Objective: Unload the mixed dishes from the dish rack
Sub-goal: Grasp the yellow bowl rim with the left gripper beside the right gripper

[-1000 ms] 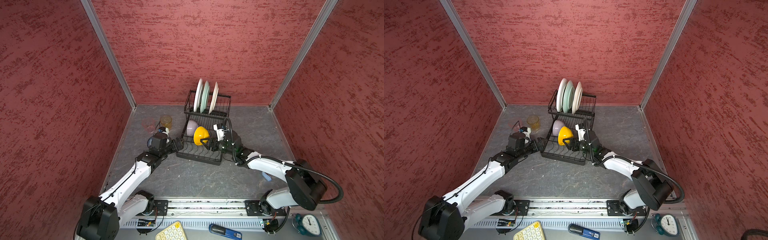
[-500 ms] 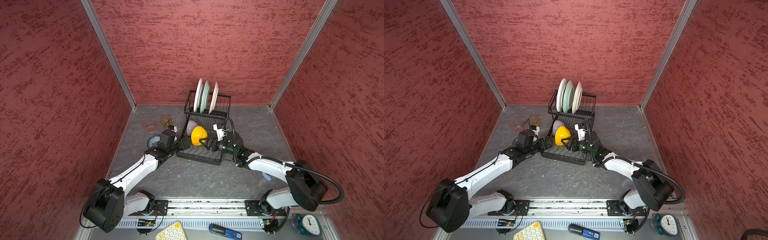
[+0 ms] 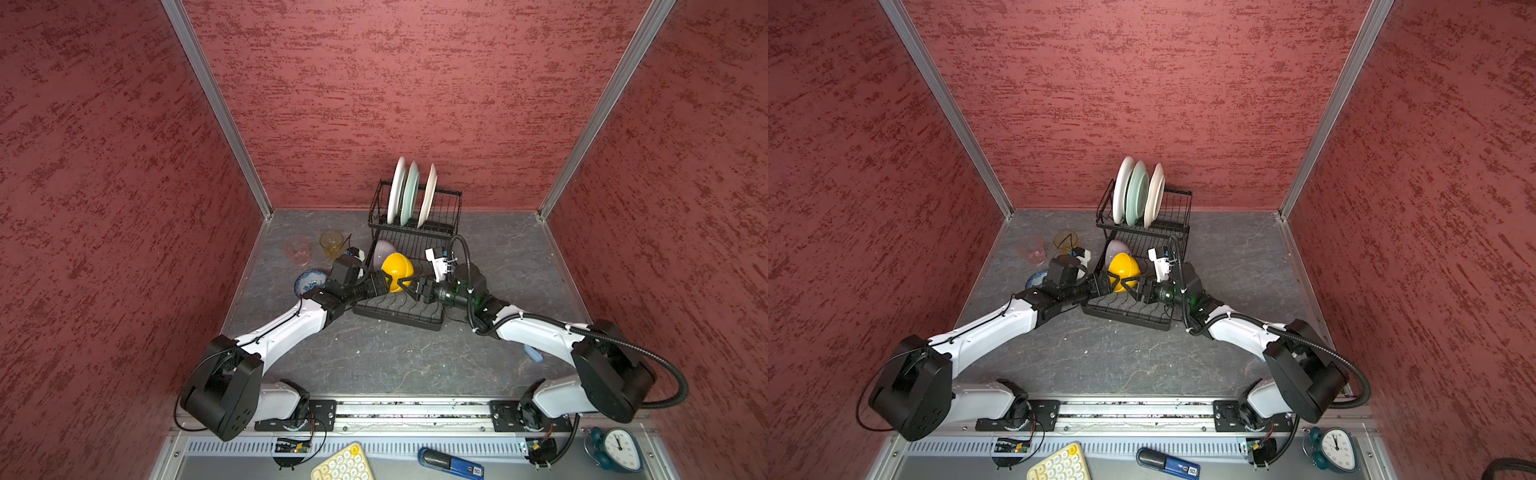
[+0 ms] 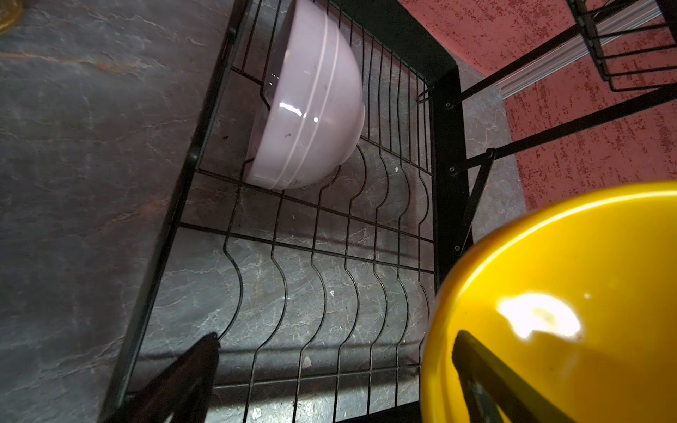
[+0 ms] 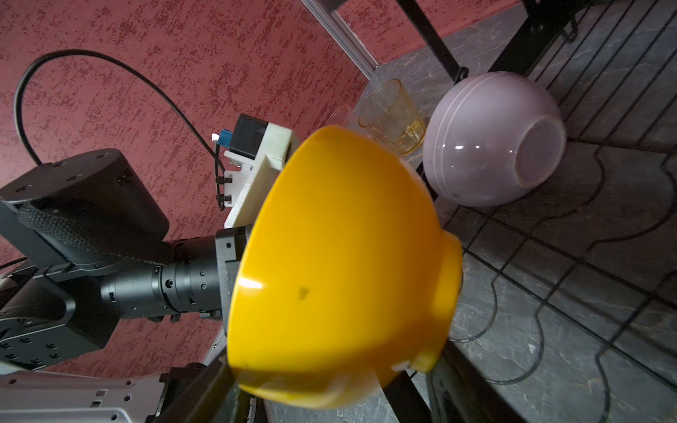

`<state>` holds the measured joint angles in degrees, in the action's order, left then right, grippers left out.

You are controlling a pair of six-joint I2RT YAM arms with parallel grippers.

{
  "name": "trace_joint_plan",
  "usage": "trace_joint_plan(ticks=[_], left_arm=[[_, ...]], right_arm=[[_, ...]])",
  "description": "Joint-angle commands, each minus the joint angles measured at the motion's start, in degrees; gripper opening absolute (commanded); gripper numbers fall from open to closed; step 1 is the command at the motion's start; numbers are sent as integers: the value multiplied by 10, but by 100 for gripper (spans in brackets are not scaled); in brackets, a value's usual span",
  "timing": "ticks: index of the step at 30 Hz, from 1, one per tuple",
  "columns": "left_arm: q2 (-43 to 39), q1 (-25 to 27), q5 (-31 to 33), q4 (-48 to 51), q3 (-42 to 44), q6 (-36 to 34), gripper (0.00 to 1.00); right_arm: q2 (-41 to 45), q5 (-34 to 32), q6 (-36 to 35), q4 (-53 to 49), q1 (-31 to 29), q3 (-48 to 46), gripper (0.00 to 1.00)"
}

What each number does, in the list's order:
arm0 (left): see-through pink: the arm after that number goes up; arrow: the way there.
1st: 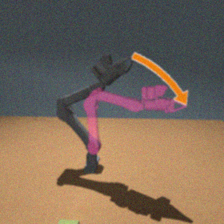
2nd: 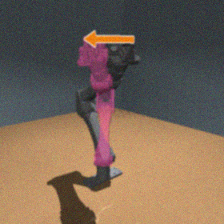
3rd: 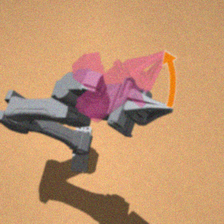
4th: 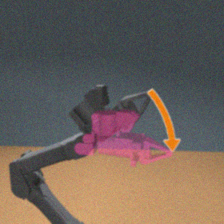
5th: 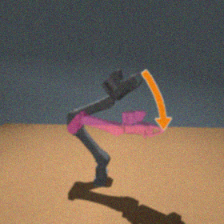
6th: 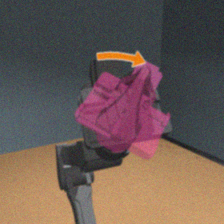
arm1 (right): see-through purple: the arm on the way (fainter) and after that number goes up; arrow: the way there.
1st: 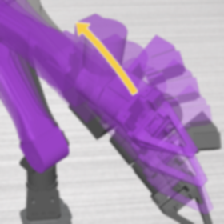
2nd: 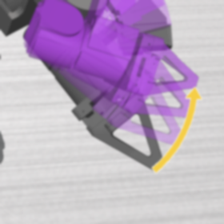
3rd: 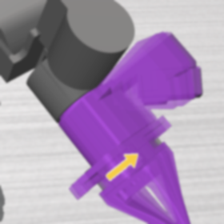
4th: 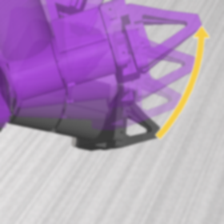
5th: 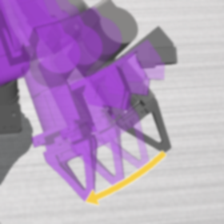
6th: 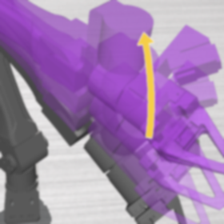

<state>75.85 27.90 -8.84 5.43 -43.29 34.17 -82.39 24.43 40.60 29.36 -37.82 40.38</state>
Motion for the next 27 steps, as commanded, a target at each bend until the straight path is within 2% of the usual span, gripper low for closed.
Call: trace_joint_plan(ticks=[1,2,9,12,15,22,25,27], left_arm=[[-5,3,-22,-30,2,-5,95],[-7,3,-25,-35,4,-6,93],[-17,4,-29,-46,12,-8,56],[-20,5,-31,-51,15,-8,45],[-21,5,-32,-53,15,-9,23],[-19,7,-31,-48,15,-14,15],[-20,9,-30,-47,15,-14,1],[-20,9,-29,-45,15,-14,0]], right_arm=[[5,24,13,49,3,7,65],[2,26,16,52,3,7,65],[-1,32,22,60,4,7,65],[-3,32,19,57,4,7,65],[-4,32,16,55,4,6,65],[-6,35,14,54,4,7,65],[-20,40,15,57,4,9,65],[-22,41,15,58,4,9,65]])
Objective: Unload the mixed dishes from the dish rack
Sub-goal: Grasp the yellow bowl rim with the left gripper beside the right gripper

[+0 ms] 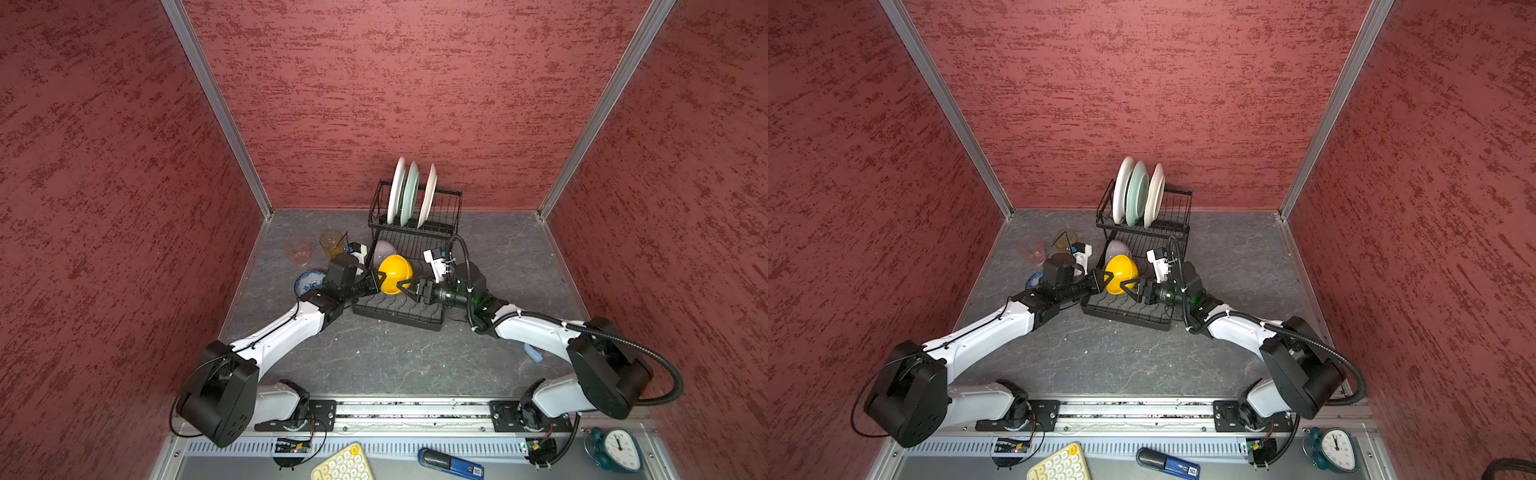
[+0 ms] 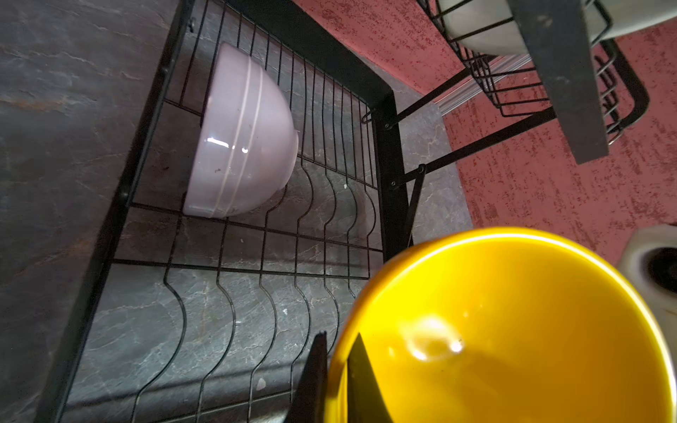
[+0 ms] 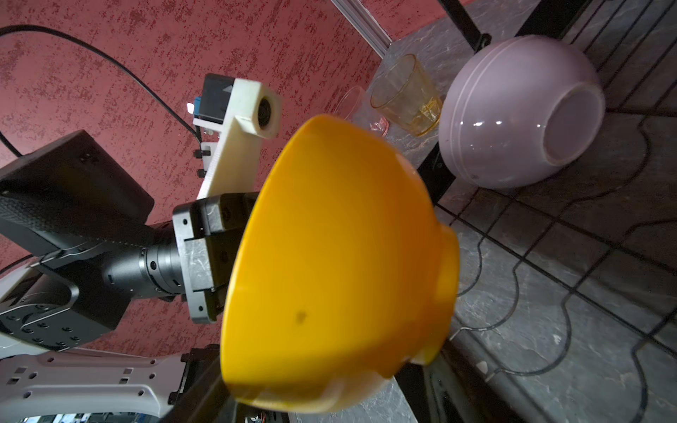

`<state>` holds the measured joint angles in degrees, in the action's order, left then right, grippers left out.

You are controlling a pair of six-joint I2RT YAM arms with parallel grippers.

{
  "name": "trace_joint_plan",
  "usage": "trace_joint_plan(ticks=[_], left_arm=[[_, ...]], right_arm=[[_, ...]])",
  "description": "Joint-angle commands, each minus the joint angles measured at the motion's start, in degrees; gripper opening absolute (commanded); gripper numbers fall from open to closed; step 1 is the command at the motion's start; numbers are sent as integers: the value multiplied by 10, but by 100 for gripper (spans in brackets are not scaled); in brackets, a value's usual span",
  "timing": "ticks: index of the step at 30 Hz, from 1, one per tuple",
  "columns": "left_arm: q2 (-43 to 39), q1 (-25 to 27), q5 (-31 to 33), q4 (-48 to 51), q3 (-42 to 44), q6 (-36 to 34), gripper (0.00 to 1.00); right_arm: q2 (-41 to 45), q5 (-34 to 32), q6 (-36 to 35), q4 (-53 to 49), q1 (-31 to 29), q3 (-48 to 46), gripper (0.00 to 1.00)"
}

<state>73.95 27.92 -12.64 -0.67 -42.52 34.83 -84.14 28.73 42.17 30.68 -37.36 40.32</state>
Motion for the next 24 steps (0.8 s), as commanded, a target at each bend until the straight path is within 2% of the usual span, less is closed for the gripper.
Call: trace_joint_plan(ticks=[1,24], left_arm=[[-1,9,9,18,7,-21,0],[-5,9,-12,-15,21,-22,0]], right_arm=[[-5,-2,0,45,-1,10,65],[0,-5,-2,40,-1,6,67]])
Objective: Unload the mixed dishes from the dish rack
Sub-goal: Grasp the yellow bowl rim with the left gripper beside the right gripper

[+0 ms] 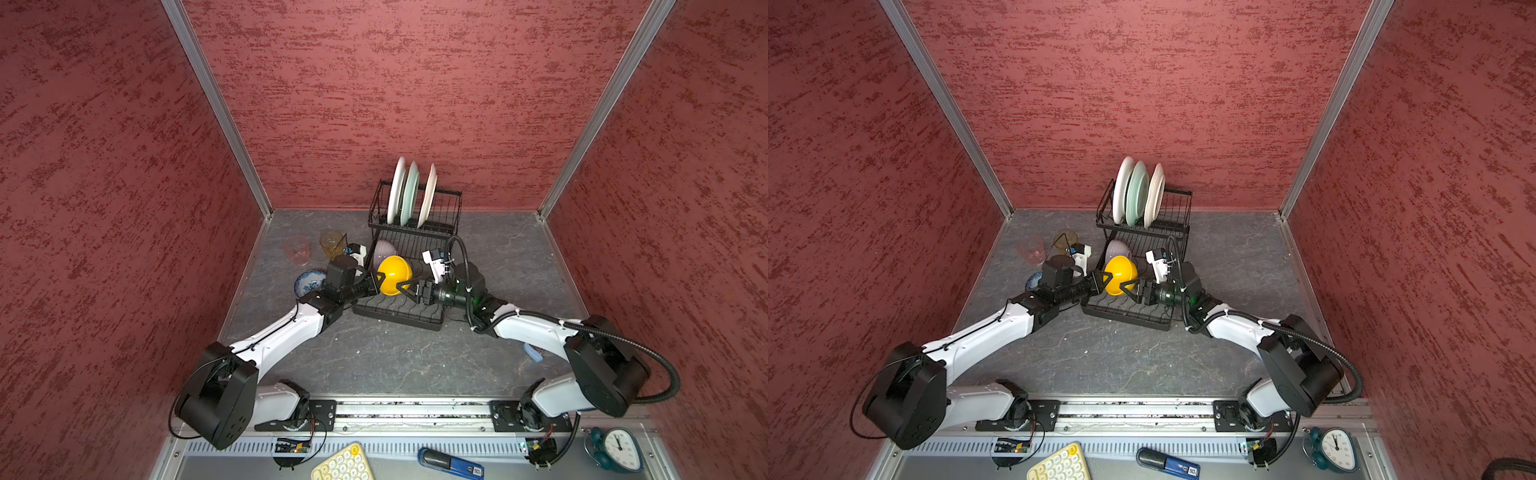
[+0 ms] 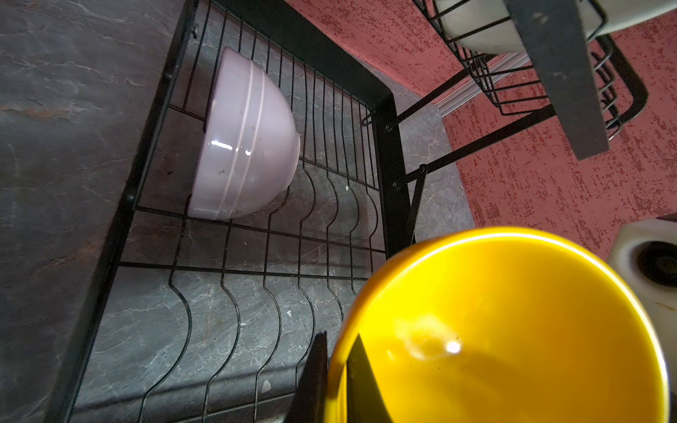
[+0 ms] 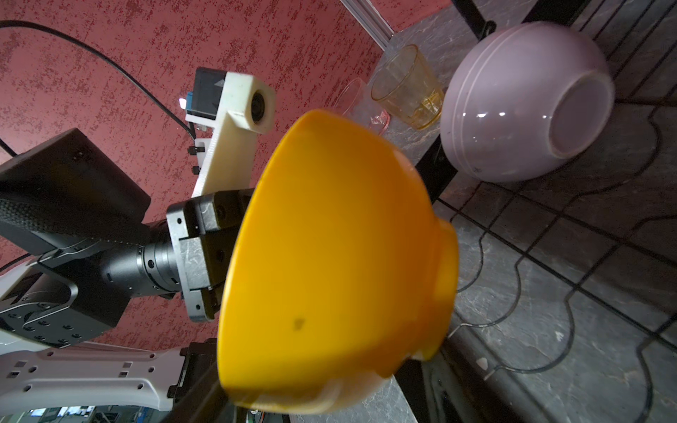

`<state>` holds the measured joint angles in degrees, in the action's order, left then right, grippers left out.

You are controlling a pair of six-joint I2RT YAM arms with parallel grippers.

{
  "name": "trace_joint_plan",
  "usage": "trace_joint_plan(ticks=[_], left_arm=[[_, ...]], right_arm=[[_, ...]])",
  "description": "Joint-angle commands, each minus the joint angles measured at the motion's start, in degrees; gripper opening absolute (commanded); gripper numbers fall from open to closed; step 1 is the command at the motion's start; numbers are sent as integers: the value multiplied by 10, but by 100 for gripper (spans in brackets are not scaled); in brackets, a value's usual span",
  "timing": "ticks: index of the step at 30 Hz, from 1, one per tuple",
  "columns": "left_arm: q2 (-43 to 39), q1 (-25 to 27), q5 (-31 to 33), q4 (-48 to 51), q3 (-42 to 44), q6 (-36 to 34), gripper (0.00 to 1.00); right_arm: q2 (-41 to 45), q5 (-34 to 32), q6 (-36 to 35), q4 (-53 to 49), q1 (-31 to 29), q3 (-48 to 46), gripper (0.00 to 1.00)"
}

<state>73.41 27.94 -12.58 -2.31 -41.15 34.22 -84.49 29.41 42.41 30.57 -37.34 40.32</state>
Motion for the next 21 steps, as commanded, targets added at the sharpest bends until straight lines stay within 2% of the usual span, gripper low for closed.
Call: trace_joint_plan(ticks=[1,3,7,10,21], left_arm=[[1,9,-14,3,6,-15,0],[2,9,-15,5,5,-15,0],[-1,9,-14,9,1,-17,0],[-7,8,-13,11,3,-14,0],[-27,-2,-5,24,5,-14,0]], right_arm=[[3,-11,-4,41,-1,6,67],[3,-12,-4,41,-1,6,71],[3,-24,-4,35,-1,4,89],[3,-33,-7,23,-1,5,98],[5,-68,-23,-11,-1,3,99]])
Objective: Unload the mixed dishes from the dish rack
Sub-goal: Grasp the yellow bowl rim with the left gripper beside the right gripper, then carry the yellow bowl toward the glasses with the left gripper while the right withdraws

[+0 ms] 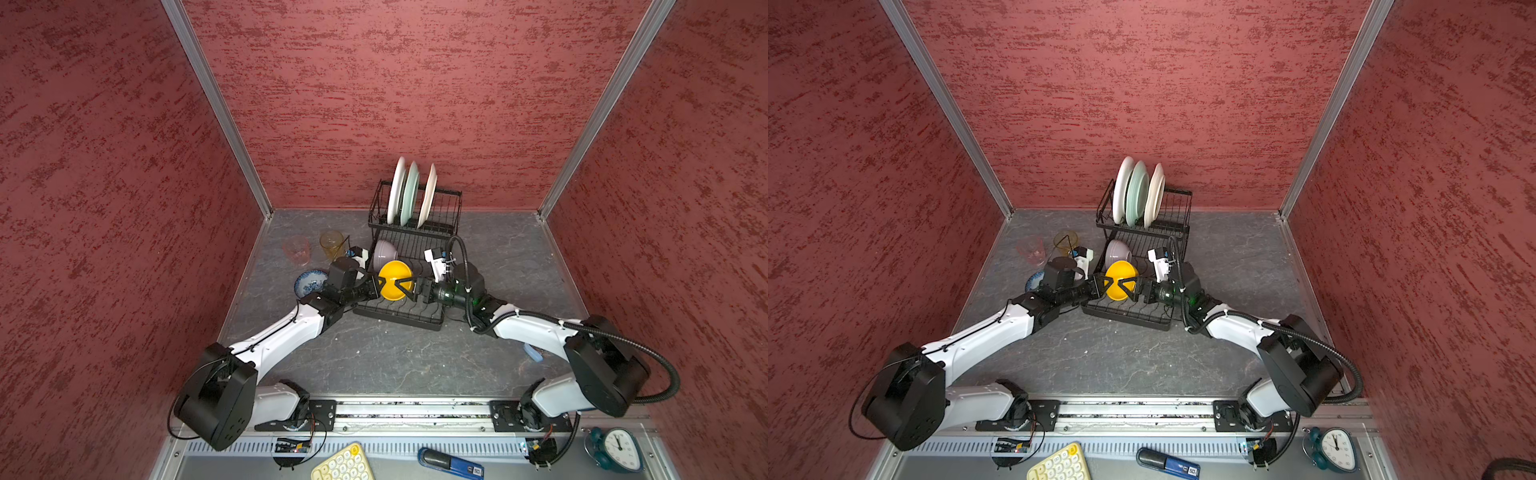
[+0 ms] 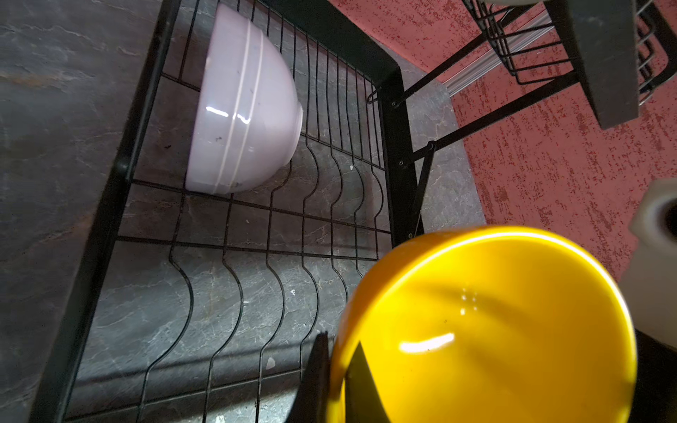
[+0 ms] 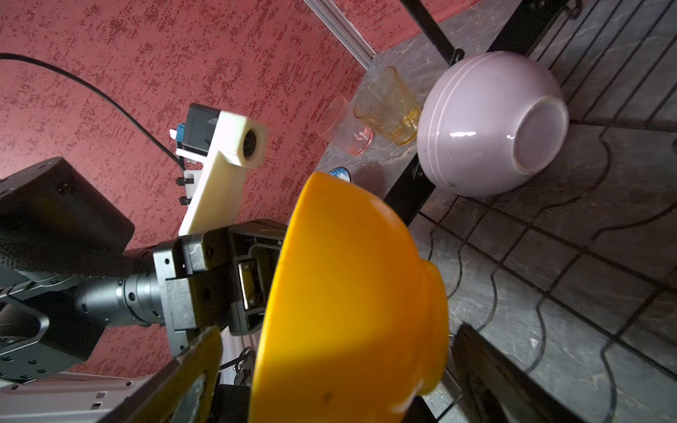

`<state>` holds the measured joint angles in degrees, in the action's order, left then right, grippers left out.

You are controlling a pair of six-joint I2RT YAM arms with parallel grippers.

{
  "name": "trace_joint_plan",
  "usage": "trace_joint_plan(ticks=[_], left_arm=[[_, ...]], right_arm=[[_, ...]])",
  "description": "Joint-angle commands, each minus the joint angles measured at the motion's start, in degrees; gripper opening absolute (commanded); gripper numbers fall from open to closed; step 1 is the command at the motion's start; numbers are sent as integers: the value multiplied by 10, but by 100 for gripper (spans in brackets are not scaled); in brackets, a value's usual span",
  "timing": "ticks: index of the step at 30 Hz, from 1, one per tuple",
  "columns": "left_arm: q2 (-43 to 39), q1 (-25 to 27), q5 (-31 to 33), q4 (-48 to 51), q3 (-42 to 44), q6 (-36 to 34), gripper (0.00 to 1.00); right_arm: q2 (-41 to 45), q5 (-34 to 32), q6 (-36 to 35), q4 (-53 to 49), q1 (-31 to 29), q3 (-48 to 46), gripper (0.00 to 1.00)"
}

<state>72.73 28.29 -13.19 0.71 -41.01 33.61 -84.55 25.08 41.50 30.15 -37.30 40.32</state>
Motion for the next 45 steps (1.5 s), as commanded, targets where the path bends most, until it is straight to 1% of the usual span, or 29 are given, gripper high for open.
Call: trace_joint_plan(ticks=[1,8,15,25,32,38,45], left_arm=[[-23,-8,1,-4,3,-7,0],[-43,-29,-1,6,12,-10,0],[-77,-79,-6,43,20,-18,0],[-166,-153,38,112,52,-20,0],[-179,-204,45,157,52,-16,0],[-195,-236,59,172,63,-14,0],[-195,-272,54,184,73,-8,0]], right_arm=[[6,-29,-17,-10,-1,3,99],[10,-54,-29,-33,-1,-1,99],[51,-77,-44,-53,-1,-18,99],[62,-87,-62,-69,0,-19,99],[71,-92,-66,-76,1,-24,99],[80,-97,-66,-79,4,-34,99],[91,-101,-64,-79,7,-45,99]])
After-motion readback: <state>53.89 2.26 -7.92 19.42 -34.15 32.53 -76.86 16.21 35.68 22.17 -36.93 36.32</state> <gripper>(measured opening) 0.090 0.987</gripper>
